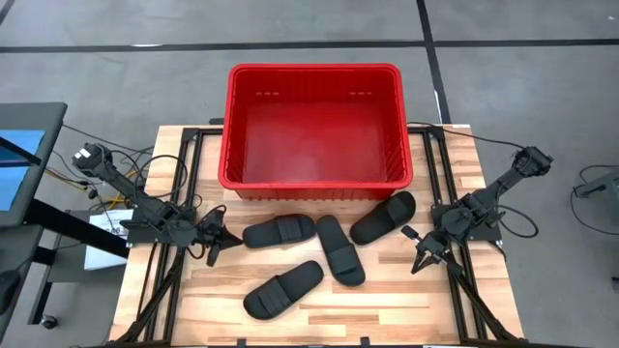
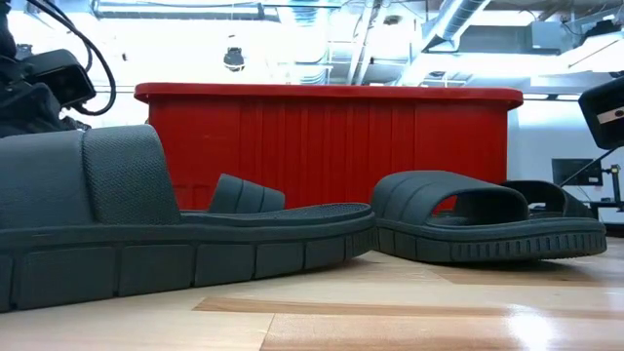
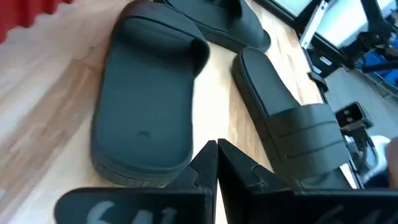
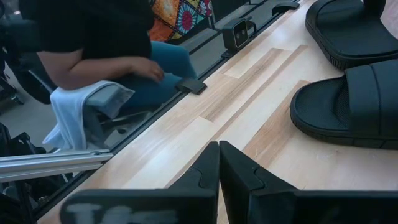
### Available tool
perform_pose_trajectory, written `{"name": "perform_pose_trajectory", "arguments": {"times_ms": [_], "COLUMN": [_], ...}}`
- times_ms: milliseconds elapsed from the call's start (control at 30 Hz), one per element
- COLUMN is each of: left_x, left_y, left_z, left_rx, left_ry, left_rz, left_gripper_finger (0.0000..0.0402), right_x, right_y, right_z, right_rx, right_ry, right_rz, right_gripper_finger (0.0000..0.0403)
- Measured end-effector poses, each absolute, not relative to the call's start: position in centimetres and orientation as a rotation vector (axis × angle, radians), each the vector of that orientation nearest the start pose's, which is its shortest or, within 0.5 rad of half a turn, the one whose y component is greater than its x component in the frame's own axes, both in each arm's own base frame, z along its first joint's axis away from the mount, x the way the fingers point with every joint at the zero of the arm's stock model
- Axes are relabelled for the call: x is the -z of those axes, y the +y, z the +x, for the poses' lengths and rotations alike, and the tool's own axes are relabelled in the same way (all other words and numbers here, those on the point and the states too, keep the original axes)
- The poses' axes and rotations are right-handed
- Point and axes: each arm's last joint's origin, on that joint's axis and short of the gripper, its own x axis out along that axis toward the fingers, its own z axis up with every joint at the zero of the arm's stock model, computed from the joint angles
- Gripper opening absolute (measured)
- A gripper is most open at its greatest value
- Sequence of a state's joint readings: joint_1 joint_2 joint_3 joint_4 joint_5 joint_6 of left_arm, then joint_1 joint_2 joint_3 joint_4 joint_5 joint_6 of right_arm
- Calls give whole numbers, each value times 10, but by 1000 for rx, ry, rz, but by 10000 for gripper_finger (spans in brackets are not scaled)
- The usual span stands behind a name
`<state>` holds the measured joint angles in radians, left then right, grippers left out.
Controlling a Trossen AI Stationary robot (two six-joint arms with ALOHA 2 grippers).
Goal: Pick and place slides into bin
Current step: Put the slide into the bin
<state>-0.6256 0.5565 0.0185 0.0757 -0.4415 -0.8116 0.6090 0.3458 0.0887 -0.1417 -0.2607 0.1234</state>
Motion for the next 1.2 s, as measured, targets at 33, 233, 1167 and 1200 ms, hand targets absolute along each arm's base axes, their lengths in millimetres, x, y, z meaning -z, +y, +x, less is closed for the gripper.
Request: {"name": "perform_pose_trajectory", "arguments": {"times_ms": [33, 233, 1167, 1200], "left_x": [-128, -139, -259, -263], "left_y": [-62, -70, -91, -92], "left_z": [105, 106, 105, 106], "left_rx": [24, 161, 395, 372], "left_ry": [441, 360, -293, -242], "left_rz": [-562, -563, 39, 68], "left_gripper_finger": [0, 0, 0, 0], "right_x": [-152, -152, -152, -152], "right_y": [70, 70, 70, 70], "right_z": [88, 88, 88, 88], "right_rx": [-831, -831, -831, -831], "right_ry": [457, 458, 458, 458], "right_rz": [43, 43, 43, 43], "right_gripper_finger": [0, 0, 0, 0]}}
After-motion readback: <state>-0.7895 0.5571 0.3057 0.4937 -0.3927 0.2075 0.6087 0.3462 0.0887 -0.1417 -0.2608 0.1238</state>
